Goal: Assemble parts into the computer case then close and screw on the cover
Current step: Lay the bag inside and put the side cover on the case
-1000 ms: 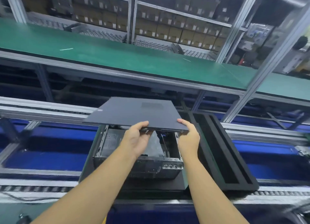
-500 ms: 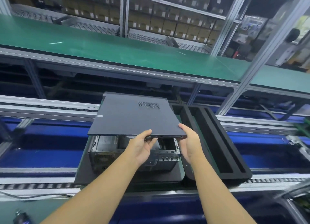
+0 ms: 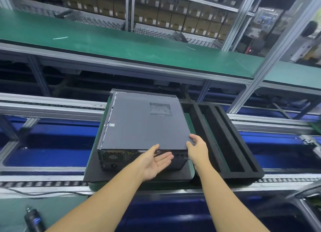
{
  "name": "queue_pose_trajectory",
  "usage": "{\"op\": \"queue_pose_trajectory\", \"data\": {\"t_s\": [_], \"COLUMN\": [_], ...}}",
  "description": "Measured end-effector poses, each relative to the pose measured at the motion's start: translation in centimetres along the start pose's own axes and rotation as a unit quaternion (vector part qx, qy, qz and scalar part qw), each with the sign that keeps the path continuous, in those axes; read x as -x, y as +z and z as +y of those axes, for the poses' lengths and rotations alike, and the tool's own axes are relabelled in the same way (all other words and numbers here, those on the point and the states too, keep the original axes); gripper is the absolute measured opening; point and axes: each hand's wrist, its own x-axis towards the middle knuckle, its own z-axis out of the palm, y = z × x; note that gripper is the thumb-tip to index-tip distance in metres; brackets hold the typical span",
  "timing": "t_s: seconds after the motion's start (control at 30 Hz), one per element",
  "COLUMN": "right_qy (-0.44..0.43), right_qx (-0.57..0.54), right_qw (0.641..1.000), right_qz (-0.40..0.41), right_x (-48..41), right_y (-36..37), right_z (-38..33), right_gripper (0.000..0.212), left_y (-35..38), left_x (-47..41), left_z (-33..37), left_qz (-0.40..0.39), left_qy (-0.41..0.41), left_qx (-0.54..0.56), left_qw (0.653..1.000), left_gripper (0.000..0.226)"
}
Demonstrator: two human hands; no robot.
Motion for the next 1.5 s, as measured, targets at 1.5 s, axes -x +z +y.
{"op": "queue_pose_trajectory", "data": {"t_s": [1.5], "right_qy": [-0.115], "right_qx": [0.448], "right_qw": [0.883], "right_qz": [-0.081], "right_x": [1.6], "right_y": [6.6], "right_z": [-2.5], "right_gripper": [0.079], "left_y": [-9.4], "left_x": [1.3], "left_z": [8.6], "left_qz": [0.333], "left_qy": [0.268], "left_qx": [-0.845], "left_qw": [0.321], "left_gripper": [0.078]}}
